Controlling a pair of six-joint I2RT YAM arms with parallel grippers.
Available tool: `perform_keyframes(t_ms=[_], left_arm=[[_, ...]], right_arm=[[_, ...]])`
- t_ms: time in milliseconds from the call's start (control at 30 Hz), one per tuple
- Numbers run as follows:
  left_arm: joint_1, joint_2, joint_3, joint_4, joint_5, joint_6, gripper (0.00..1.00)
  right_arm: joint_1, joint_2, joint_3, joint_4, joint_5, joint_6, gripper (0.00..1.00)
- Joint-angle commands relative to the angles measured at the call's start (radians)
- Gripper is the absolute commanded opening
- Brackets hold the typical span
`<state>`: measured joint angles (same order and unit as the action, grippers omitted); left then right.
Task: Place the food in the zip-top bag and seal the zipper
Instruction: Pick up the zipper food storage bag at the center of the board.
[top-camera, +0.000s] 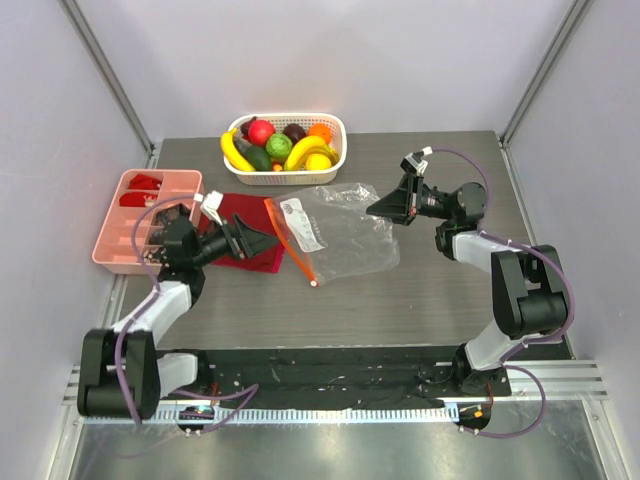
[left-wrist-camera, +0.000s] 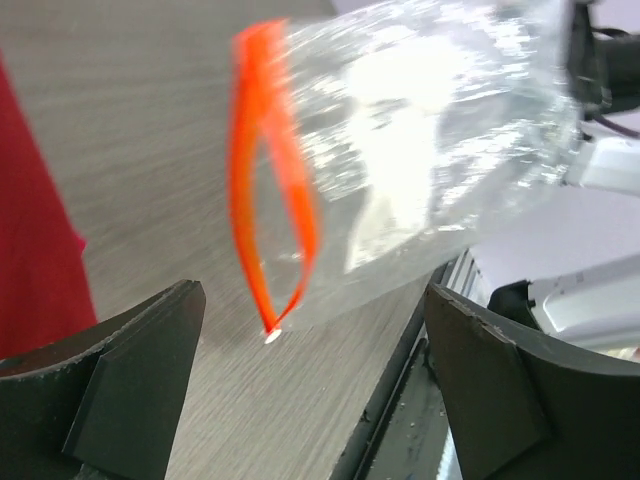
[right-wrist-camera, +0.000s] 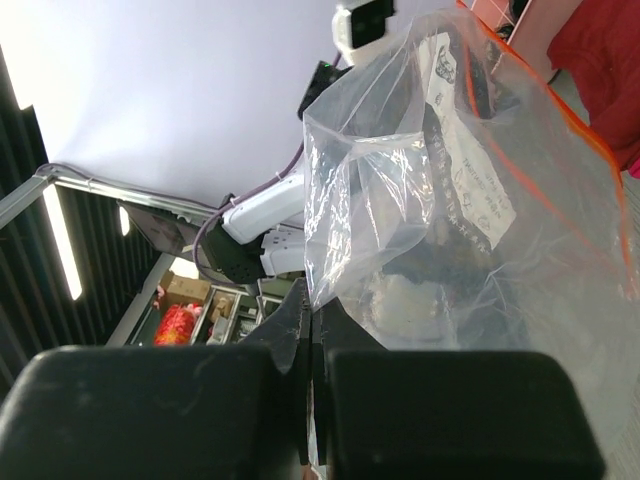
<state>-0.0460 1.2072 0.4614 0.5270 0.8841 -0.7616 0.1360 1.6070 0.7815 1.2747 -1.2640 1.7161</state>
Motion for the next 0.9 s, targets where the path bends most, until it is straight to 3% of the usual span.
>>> perform_keyframes(t_ms=[0,367,500,567,600,667,700,767,800,833,867], left_arm=[[-0.003,-0.124,0.048,-0.010,0.043,0.132,0.95],[-0.005,-0.078,0.100,-0.016,-0.013,0.166,0.93],[-0.005,-0.069,0.114,-0.004,0.061,0.095,0.55],[-0.005,-0.080,0.117,-0.004,0.102,0.061,0.44],[-0.005,-0.086,0.118,-0.018,0.110,0.042,0.31],[-0.005,-0.100,0.137,-0.068,0.121,0.038,0.18],[-0.005,-0.116,0.143,-0.132,0.116,0.035,0.04],[-0.005,-0.135,0.167,-0.232,0.084,0.025,0.00],[-0.005,-0.168,0.171,-0.318,0.023,-0.040,0.00],[-0.003,-0.182,0.171,-0.332,0.004,-0.065,0.00],[-0.003,-0.193,0.171,-0.349,-0.011,-0.085,0.00]], right_arm=[[0.028,-0.035,0.002,0.106,-0.032,0.029,0.01],[0.083,-0.056,0.002,0.204,-0.077,0.080,0.01],[0.085,-0.045,0.012,0.195,-0.074,0.063,0.01],[0.086,-0.010,0.028,0.189,-0.075,0.056,0.01],[0.085,0.007,0.054,0.190,-0.075,0.057,0.01],[0.083,0.066,0.112,0.196,-0.074,0.060,0.01],[0.082,0.092,0.137,0.196,-0.074,0.063,0.10],[0.070,0.160,0.212,0.189,-0.060,0.062,0.28],[0.026,0.192,0.258,0.093,-0.032,0.033,0.78],[0.008,0.200,0.278,0.022,-0.019,-0.058,0.85],[-0.015,0.191,0.315,-0.082,0.026,-0.164,0.99]])
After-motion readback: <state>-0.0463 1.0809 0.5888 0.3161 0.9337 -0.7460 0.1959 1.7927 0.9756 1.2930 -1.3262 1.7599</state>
